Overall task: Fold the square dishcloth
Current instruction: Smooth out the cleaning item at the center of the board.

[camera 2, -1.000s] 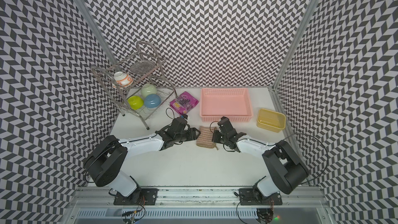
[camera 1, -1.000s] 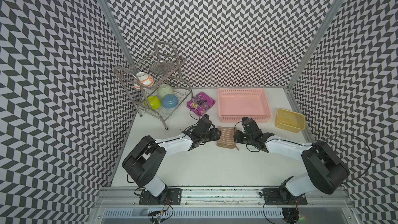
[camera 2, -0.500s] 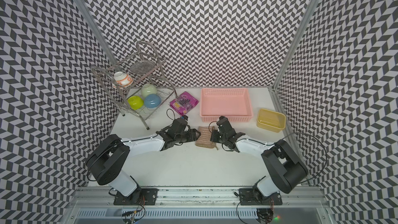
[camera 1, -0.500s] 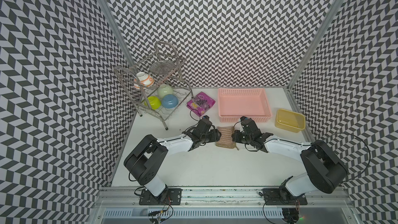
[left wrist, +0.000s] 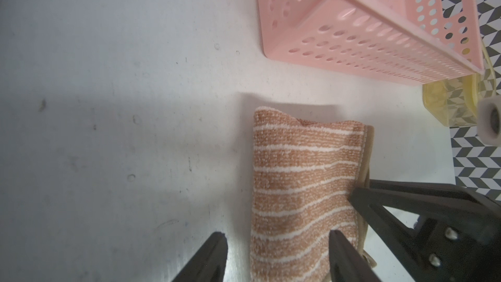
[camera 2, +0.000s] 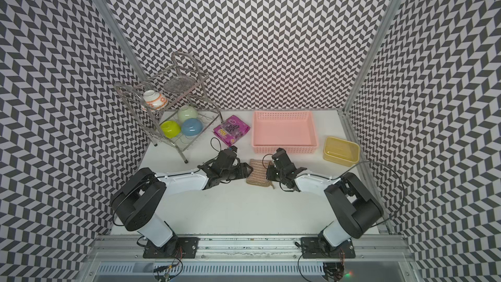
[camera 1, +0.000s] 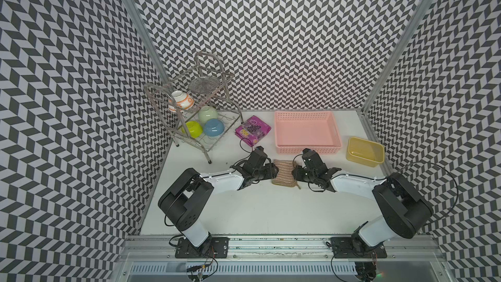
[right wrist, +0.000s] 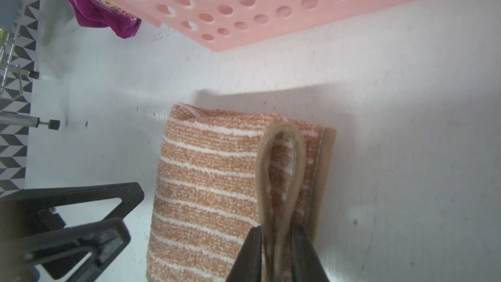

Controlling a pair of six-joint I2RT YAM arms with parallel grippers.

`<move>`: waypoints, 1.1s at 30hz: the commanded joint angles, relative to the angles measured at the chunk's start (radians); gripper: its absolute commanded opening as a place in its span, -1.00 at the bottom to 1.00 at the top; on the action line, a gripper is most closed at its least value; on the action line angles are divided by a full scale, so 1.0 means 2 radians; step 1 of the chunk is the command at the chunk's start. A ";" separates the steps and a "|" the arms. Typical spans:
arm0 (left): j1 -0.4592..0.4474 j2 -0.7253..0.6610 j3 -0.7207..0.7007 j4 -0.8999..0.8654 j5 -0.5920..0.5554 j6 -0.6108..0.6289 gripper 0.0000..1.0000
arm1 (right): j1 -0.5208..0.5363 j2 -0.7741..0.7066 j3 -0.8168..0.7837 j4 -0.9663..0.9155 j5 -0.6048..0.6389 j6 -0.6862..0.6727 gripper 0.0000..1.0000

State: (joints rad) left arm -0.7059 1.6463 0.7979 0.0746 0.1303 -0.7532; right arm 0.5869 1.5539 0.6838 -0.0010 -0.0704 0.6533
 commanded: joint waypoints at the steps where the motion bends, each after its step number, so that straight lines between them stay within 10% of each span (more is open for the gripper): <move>1: 0.002 0.002 0.008 0.002 0.002 0.010 0.13 | 0.002 -0.023 0.003 -0.006 0.027 -0.009 -0.42; 16: -0.007 0.005 0.036 0.006 0.008 0.018 -0.36 | 0.009 -0.047 0.056 -0.042 0.049 -0.052 -0.42; 33: -0.014 0.047 0.034 0.022 0.025 0.013 -0.40 | 0.006 0.065 0.102 -0.025 0.023 -0.053 -0.60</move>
State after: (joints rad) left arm -0.7269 1.7248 0.8524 0.0845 0.1677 -0.7273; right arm 0.6018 1.6737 0.8722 -0.0822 -0.0540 0.5426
